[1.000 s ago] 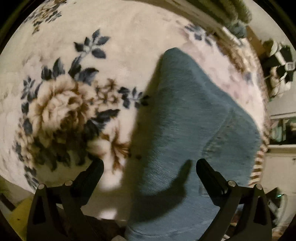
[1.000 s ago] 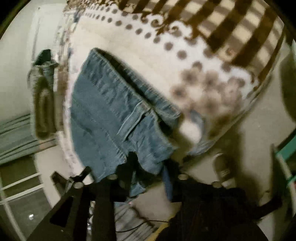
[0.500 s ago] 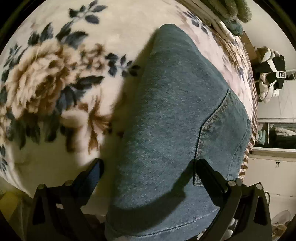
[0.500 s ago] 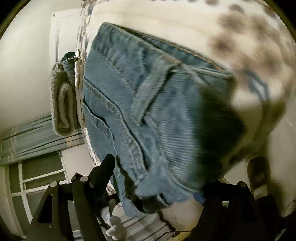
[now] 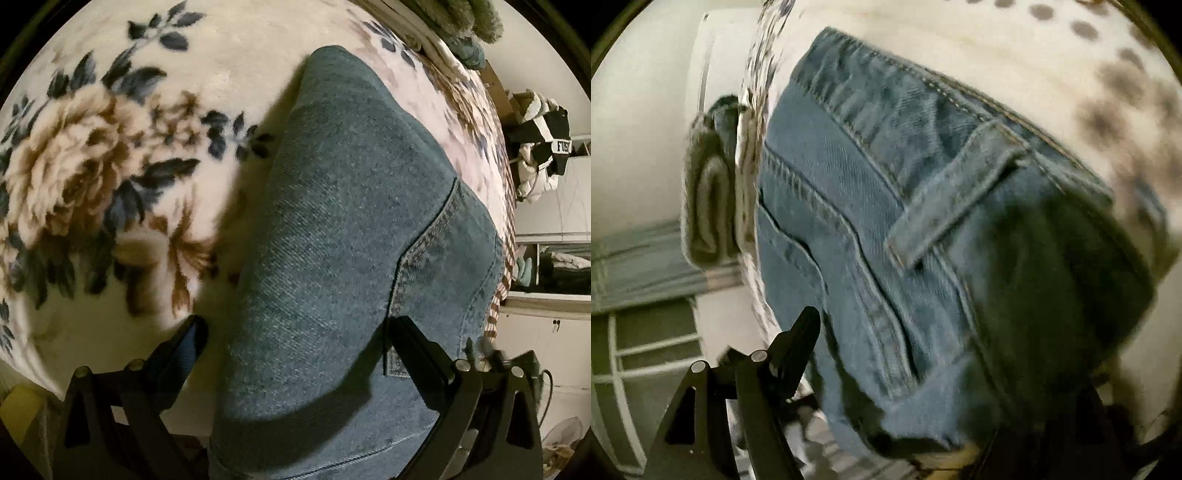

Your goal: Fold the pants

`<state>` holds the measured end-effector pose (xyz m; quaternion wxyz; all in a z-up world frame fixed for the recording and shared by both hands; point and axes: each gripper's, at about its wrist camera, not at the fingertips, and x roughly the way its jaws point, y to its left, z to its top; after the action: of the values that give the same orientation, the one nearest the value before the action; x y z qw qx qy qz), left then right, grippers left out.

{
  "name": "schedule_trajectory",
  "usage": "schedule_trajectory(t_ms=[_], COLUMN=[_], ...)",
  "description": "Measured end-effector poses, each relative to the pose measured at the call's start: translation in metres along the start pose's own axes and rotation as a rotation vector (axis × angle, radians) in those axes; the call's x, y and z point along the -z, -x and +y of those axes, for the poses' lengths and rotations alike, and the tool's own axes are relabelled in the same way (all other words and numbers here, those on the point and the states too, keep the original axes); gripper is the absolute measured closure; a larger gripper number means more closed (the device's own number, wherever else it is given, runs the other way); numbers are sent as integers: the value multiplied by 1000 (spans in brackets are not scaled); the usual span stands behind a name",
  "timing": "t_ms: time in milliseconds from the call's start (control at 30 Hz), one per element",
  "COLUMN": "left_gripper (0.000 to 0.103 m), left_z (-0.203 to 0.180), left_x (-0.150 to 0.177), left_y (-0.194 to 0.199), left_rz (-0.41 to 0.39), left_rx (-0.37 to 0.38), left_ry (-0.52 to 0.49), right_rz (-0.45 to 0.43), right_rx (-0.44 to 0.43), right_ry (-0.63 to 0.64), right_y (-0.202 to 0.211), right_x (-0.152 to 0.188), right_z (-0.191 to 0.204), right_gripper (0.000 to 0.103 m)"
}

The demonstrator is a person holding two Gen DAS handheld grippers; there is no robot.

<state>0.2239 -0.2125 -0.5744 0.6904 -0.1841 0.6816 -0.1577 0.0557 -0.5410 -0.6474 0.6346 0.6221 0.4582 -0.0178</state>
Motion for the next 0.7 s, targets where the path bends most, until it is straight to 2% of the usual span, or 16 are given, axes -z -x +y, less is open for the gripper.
schedule_trajectory(t_ms=[100, 133, 233, 267, 367, 400, 433, 467, 567, 700], left_gripper=[1, 1, 3, 20, 44, 52, 69, 76, 84, 85], left_z=[2, 2, -4, -7, -13, -12, -11, -10, -13, -27], left_x=[-1, -2, -3, -3, -2, -1, 1, 2, 5, 5], left_y=[0, -1, -1, 0, 5, 8, 12, 17, 32, 57], left_rz=[-14, -19, -36, -46, -62, -69, -77, -83, -101, -126], left_rx=[18, 21, 41, 59, 66, 77, 84, 89, 110, 108], left_ry=[14, 12, -23, -39, -81, -79, -78, -83, -98, -132], right_rz=[-51, -53, -26, -33, -44, -53, -58, -63, -80, -86], right_rx=[-104, -106, -25, -34, 0, 4, 3, 5, 23, 41], right_ry=[38, 60, 67, 61, 81, 88, 85, 83, 109, 147], right_y=[12, 12, -3, -4, 2, 6, 10, 12, 18, 23], right_x=[2, 4, 1, 0, 2, 4, 7, 9, 18, 22], right_z=[16, 20, 11, 10, 13, 12, 12, 12, 23, 53], right_gripper=[29, 29, 31, 35, 59, 63, 65, 67, 70, 73])
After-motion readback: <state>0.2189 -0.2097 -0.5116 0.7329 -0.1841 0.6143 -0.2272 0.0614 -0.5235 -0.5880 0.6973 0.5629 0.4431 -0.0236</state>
